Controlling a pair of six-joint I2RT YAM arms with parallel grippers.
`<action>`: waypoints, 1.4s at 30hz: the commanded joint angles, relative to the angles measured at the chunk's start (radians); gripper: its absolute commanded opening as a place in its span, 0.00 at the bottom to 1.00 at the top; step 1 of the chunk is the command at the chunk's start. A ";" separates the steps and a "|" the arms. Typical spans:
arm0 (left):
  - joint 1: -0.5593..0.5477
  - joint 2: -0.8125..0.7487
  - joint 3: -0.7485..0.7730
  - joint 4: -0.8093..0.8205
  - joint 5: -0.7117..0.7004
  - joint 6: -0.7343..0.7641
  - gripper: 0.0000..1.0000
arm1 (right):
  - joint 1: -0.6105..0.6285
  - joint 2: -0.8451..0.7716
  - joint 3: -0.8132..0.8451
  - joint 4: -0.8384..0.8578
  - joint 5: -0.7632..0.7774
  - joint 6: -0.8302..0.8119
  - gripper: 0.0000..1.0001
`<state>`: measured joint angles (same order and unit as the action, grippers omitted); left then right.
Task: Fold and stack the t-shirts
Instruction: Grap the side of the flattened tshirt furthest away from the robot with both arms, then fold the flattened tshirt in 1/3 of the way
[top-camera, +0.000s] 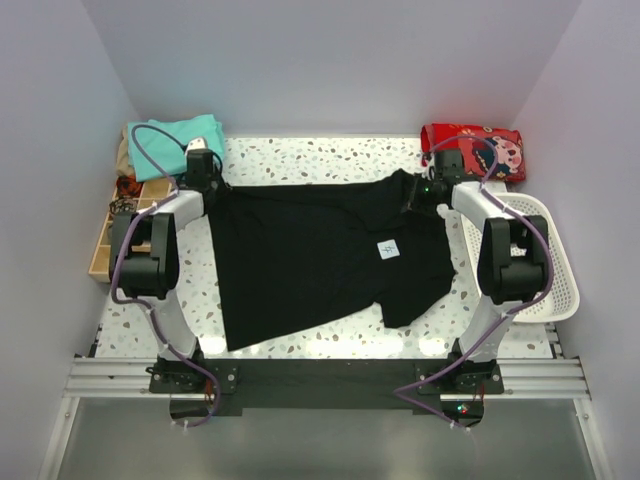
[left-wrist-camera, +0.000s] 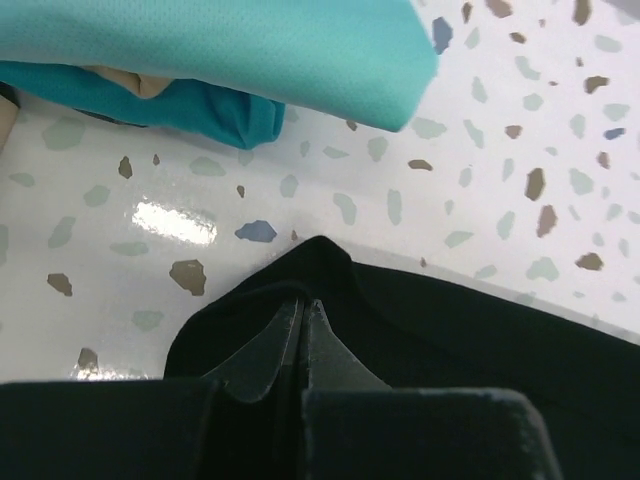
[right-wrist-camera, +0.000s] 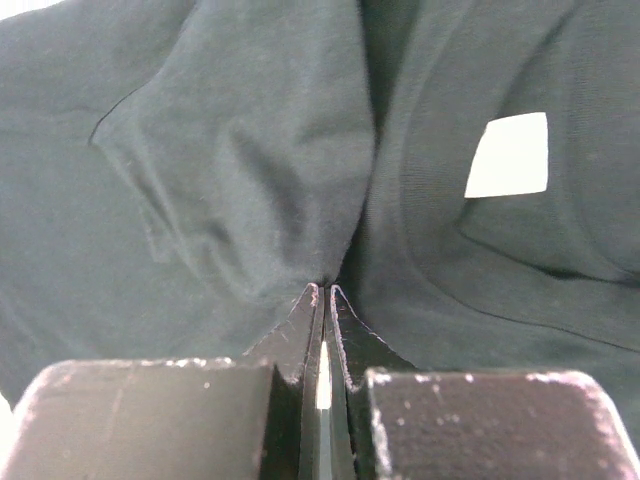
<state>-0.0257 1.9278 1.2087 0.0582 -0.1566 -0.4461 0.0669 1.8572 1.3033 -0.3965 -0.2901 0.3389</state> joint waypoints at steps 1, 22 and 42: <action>-0.014 -0.166 -0.034 0.019 -0.003 0.029 0.00 | 0.002 -0.113 0.011 0.008 0.110 -0.009 0.00; -0.014 -0.323 -0.254 -0.057 -0.047 0.003 0.00 | -0.136 -0.168 0.099 -0.077 0.325 0.037 0.00; -0.006 -0.423 -0.264 -0.196 0.049 -0.003 0.00 | -0.147 -0.257 0.108 -0.249 0.152 0.005 0.00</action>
<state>-0.0395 1.5711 0.9508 -0.1215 -0.1345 -0.4355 -0.0742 1.6543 1.4139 -0.5789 -0.1013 0.3721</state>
